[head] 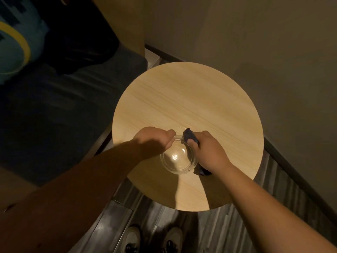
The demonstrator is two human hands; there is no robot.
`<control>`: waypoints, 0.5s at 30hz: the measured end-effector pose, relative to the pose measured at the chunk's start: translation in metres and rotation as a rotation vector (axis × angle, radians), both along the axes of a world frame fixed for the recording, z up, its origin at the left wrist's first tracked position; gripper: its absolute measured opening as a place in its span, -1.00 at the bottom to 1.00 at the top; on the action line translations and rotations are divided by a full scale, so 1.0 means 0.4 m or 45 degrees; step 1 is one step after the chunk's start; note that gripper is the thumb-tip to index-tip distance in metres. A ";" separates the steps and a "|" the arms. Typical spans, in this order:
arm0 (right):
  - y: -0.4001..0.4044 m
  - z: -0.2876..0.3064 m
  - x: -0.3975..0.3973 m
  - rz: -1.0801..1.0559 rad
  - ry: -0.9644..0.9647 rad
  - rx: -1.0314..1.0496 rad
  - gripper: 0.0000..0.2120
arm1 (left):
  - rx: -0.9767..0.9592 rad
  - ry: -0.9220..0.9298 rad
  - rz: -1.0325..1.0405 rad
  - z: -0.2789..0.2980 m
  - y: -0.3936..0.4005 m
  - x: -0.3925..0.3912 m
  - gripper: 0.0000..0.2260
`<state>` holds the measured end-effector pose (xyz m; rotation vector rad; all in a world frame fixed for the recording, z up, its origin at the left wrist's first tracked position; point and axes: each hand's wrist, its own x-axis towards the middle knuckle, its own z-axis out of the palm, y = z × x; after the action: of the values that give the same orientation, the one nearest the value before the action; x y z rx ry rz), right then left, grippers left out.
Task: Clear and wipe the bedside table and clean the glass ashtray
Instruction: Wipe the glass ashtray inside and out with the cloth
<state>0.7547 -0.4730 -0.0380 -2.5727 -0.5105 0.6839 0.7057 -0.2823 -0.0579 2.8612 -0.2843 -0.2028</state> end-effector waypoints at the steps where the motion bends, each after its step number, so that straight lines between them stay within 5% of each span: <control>1: -0.004 -0.006 -0.015 -0.065 -0.042 -0.007 -0.75 | 0.009 -0.108 -0.014 -0.005 -0.004 -0.016 -0.40; 3: -0.010 -0.021 -0.049 -0.210 -0.112 0.021 -0.76 | -0.008 -0.121 0.227 -0.029 -0.022 -0.089 -0.28; 6: -0.011 -0.040 -0.086 -0.364 -0.147 0.098 -0.78 | -0.228 0.038 0.680 -0.033 -0.100 -0.191 -0.44; 9: -0.010 -0.045 -0.094 -0.384 -0.108 0.157 -0.81 | -0.219 0.092 0.801 -0.047 -0.127 -0.182 -0.66; 12: -0.027 -0.028 -0.062 -0.299 -0.007 0.230 -0.76 | -0.100 0.140 0.627 -0.025 -0.076 -0.114 -0.84; 15: -0.025 -0.010 -0.012 -0.135 0.046 0.191 -0.72 | 0.422 -0.171 0.122 -0.004 -0.022 -0.071 -0.90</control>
<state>0.7501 -0.4831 -0.0420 -2.4234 -0.3946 0.6292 0.6772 -0.2913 -0.0593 3.2146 -0.1488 -0.0416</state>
